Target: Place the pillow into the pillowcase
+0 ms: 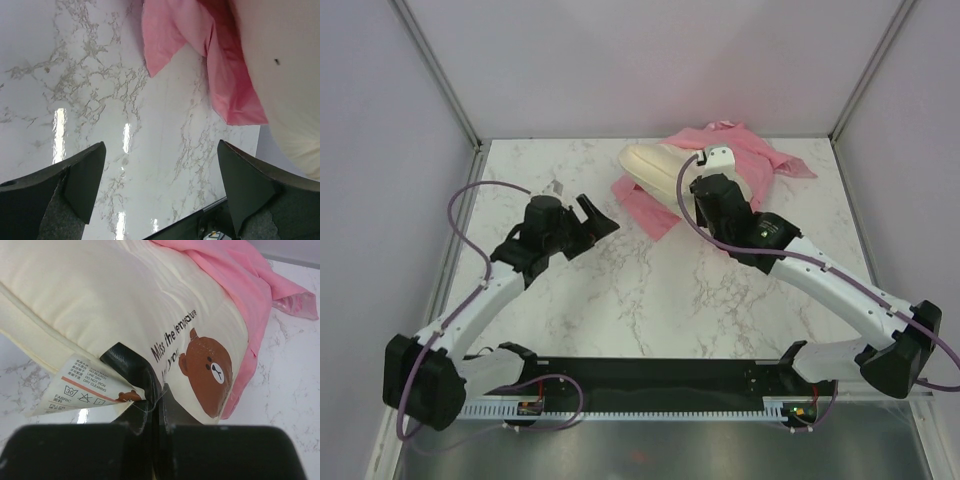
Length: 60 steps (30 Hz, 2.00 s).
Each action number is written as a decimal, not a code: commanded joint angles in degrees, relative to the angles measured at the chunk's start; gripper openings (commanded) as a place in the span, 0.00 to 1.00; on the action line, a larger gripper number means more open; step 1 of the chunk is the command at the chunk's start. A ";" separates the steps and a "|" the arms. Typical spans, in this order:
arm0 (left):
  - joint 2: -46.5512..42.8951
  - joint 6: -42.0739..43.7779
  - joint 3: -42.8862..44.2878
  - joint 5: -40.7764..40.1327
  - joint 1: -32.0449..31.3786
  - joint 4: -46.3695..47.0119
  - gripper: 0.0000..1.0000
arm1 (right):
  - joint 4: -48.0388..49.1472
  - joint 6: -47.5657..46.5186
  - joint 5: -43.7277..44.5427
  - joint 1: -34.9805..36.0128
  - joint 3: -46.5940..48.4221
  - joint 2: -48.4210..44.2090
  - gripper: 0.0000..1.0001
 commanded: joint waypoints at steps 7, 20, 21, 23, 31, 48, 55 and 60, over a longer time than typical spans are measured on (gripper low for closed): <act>21.98 3.25 4.48 -4.24 -4.65 23.17 1.00 | 0.52 1.87 -0.74 -2.03 9.70 0.49 0.00; 54.24 4.85 31.47 -2.76 -5.36 20.02 0.92 | -2.12 0.38 -4.34 -4.58 16.82 1.28 0.00; 55.73 4.67 32.61 -1.97 -5.36 19.94 0.87 | -2.29 0.38 -4.52 -4.84 17.52 1.46 0.00; 56.62 3.88 33.06 -0.13 -5.44 19.76 0.77 | -2.64 0.37 -4.87 -5.37 18.15 1.72 0.00; 51.02 8.52 32.18 8.39 -4.22 12.13 0.02 | -2.47 -0.24 -5.92 -6.42 16.66 2.07 0.00; 32.12 8.59 15.91 35.95 15.03 4.23 0.75 | 2.01 0.20 -9.44 -7.21 9.01 0.67 0.00; 17.98 10.99 9.78 12.92 11.28 0.34 0.81 | 4.12 -0.06 -9.79 -7.13 7.86 1.19 0.00; 12.42 3.74 4.86 -6.78 -2.69 0.07 0.81 | 4.56 0.20 -8.74 -7.13 8.13 1.37 0.00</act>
